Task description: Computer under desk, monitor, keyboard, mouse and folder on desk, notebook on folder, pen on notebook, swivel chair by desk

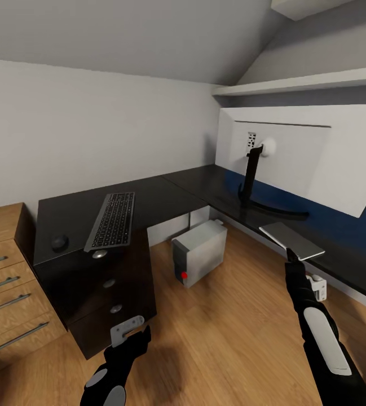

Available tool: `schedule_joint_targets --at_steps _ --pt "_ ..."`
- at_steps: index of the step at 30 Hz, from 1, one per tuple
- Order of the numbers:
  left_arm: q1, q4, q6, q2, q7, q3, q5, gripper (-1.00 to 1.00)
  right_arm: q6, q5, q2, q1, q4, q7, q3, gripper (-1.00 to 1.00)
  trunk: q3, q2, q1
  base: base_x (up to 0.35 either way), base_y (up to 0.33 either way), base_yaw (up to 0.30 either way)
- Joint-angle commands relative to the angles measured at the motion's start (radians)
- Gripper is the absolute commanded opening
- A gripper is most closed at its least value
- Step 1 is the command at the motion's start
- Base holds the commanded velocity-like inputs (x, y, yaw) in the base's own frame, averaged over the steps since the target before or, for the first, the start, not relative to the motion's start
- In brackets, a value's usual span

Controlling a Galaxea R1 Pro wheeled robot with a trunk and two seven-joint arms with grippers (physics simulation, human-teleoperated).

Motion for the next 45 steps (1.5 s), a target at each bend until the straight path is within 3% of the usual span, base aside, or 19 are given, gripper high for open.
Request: schedule_joint_targets --at_steps 1,18,45 --pt "0.0 -0.001 0.002 0.0 0.007 -0.001 0.007 1.0 -0.006 -0.01 0.0 0.0 -0.001 -0.003 0.002 1.0 -0.001 0.0 0.0 0.0 0.0 0.0" --pt "-0.001 0.014 0.002 0.0 0.005 -0.001 0.007 1.0 -0.077 -0.006 0.0 0.0 -0.001 0.001 0.003 1.0 -0.001 0.0 0.0 0.0 0.0 0.0" --pt "0.0 0.027 0.002 0.001 0.003 -0.002 0.007 1.0 -0.078 -0.011 0.0 0.0 -0.001 0.001 0.003 1.0 -0.001 0.0 0.0 0.054 0.0 0.0"
